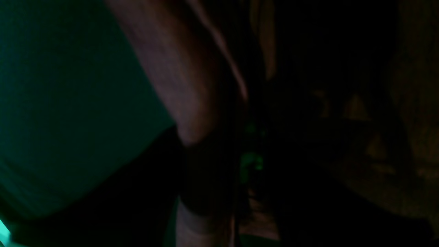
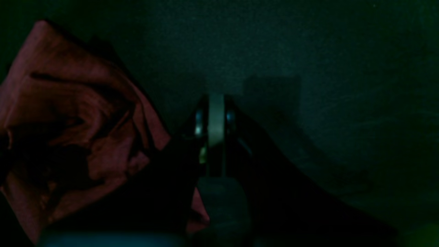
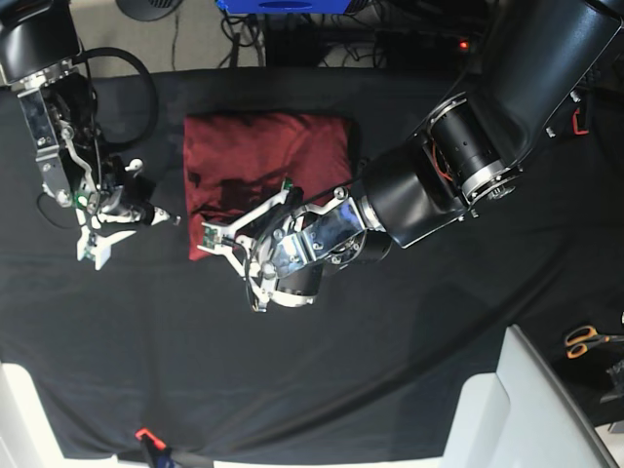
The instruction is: Fold the T-shirt properly
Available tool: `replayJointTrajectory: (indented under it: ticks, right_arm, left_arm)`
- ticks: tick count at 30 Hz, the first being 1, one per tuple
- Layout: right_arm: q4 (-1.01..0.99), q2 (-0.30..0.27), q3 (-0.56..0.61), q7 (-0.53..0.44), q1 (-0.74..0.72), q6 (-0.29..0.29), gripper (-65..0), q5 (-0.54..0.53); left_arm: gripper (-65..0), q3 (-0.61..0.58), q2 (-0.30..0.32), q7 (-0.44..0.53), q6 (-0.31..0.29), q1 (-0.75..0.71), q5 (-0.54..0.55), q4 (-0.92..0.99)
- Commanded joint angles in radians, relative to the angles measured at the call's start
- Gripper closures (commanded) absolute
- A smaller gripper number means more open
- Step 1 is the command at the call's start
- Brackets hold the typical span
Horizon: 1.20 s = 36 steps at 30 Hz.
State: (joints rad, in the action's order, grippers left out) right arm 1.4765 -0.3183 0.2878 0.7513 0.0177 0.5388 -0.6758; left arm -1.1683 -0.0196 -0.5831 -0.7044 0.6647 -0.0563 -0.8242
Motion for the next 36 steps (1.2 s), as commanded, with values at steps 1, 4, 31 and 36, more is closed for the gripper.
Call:
replayJointTrajectory:
  ticks: [1,4,31,36]
  right_arm:
    - [0.014,-0.011,-0.002,-0.011,-0.012,-0.003,-0.2,0.001]
    - [0.014,-0.011,-0.002,-0.011,-0.012,-0.003,-0.2,0.001]
    - [0.016,-0.015,0.003,-0.013,-0.009,-0.01,-0.2,0.001]
    - [0.04,-0.064,0.014,-0.063,0.017,-0.05,-0.2,0.005]
  left_arm:
    - [-20.4,0.008,-0.009,0.005,0.006,0.033,0.0,-0.01]
    - [-26.3,0.008,-0.009,0.004,0.006,0.053,0.006,-0.007]
    - [-59.6,0.205,-0.009,-0.044,0.006,0.212,0.272,0.059]
    - [-27.3,0.474,0.093,-0.186,0.006,0.117,0.252,-0.139]
